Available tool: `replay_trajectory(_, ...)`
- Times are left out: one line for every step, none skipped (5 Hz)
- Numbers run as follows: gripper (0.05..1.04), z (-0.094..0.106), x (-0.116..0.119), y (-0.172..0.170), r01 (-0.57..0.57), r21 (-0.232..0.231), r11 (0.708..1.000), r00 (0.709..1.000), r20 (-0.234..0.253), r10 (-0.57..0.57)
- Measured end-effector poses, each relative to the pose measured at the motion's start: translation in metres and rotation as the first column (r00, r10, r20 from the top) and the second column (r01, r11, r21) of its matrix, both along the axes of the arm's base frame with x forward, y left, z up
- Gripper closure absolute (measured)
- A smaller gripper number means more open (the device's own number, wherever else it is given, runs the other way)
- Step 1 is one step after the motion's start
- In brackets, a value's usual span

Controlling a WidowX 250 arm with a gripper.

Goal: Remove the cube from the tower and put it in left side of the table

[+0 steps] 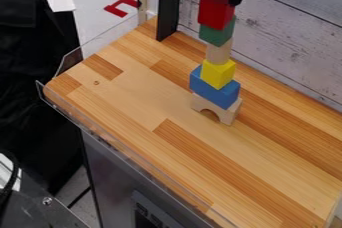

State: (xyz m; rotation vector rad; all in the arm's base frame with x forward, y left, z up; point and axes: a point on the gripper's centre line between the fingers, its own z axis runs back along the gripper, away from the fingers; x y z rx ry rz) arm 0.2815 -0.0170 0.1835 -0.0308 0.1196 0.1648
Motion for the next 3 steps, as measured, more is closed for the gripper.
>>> replay_trajectory(0.085,0.000,0.001,-0.008,0.028,-0.013,1.000,1.000,-0.006,-0.029)
replay_trajectory(0.085,-0.011,0.003,-0.010,0.031,-0.015,0.999,0.999,-0.045,-0.031)
replay_trajectory(0.085,-0.019,0.005,-0.009,0.022,-0.027,0.999,0.997,-0.072,-0.024)
